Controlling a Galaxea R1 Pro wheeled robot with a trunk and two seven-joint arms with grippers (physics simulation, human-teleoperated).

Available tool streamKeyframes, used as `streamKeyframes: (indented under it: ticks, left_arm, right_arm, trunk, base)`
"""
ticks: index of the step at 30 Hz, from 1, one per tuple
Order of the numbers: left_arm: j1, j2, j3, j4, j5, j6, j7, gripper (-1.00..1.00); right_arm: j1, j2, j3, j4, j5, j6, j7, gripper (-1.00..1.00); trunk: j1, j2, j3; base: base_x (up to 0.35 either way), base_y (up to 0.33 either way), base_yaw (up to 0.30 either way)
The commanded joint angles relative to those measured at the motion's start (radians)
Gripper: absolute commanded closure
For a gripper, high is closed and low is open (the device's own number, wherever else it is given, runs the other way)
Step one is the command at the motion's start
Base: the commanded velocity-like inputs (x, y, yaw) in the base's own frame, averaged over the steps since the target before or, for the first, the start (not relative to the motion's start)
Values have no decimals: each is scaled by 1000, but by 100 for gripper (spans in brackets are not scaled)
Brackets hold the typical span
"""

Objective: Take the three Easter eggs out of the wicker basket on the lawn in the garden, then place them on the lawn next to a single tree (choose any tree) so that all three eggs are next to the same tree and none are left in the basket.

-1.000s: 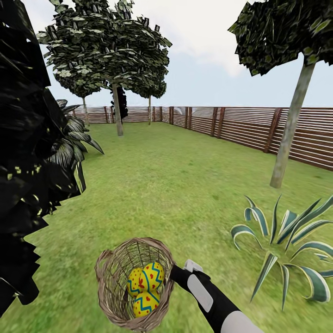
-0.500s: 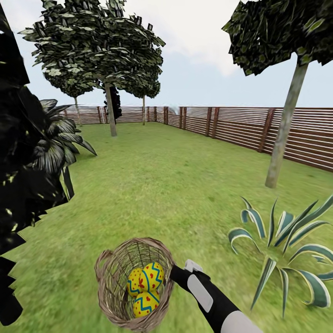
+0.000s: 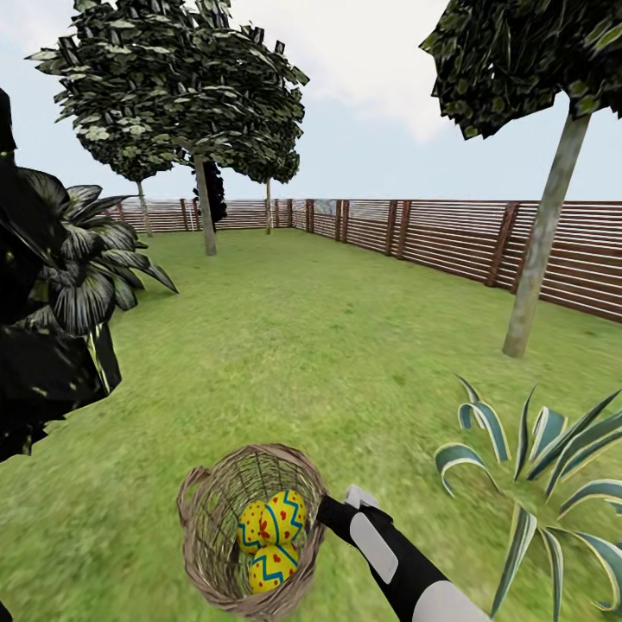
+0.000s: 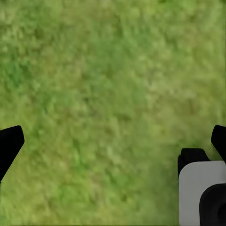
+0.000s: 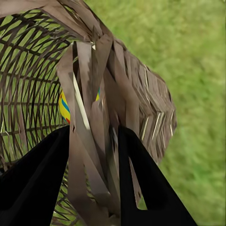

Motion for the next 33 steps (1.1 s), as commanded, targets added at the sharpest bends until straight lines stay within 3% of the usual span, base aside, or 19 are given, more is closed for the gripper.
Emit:
streamKeyframes:
  ticks: [1, 33]
  left_arm:
    - [-1, 1, -8, 1, 10, -4, 0, -100]
    - [-1, 1, -7, 1, 10, -4, 0, -100]
  right_arm:
    - [-1, 0, 2, -3, -9, 1, -8, 100]
    - [0, 0, 2, -3, -9, -1, -8, 100]
  trunk:
    - [1, -1, -1]
    - [1, -1, -1]
  base:
    - [339, 0, 0]
    - [339, 0, 47]
